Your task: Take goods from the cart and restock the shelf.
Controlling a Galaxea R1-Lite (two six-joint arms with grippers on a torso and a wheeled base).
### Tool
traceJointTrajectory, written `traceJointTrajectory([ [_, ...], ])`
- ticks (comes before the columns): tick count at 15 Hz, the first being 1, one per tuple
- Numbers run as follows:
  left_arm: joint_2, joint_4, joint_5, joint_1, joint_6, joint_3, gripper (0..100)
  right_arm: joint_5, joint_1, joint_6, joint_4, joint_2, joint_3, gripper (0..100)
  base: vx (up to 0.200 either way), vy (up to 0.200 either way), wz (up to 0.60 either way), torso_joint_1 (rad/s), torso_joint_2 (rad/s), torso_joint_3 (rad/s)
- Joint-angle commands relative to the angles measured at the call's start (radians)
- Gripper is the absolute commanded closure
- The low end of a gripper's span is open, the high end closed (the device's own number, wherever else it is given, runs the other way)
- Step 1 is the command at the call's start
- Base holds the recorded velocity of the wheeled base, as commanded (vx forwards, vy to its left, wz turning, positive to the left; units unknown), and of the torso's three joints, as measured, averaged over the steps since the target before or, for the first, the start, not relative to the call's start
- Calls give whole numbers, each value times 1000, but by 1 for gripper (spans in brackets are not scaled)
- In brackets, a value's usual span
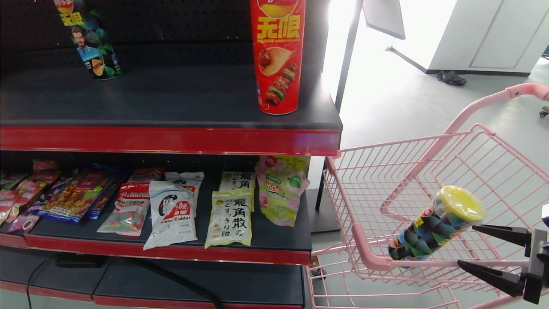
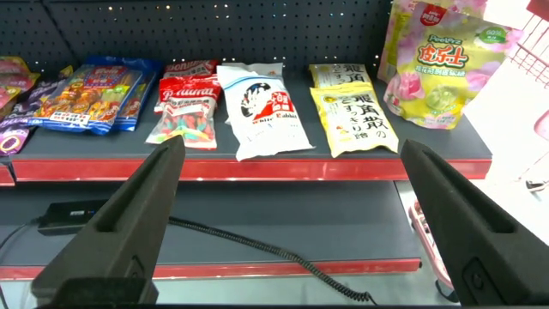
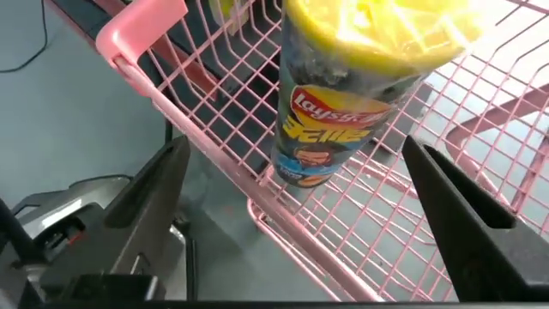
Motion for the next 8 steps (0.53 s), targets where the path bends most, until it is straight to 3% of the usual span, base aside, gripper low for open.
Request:
traceJointTrajectory([
  [1, 1, 0, 0, 0, 0, 0, 0, -7, -2, -2, -1, 30, -37, 0, 0, 0, 0, 0, 0, 0],
  [8, 1, 0, 0, 0, 0, 0, 0, 1, -20, -6, 0, 74, -69, 0, 0, 0, 0, 0, 0, 0],
])
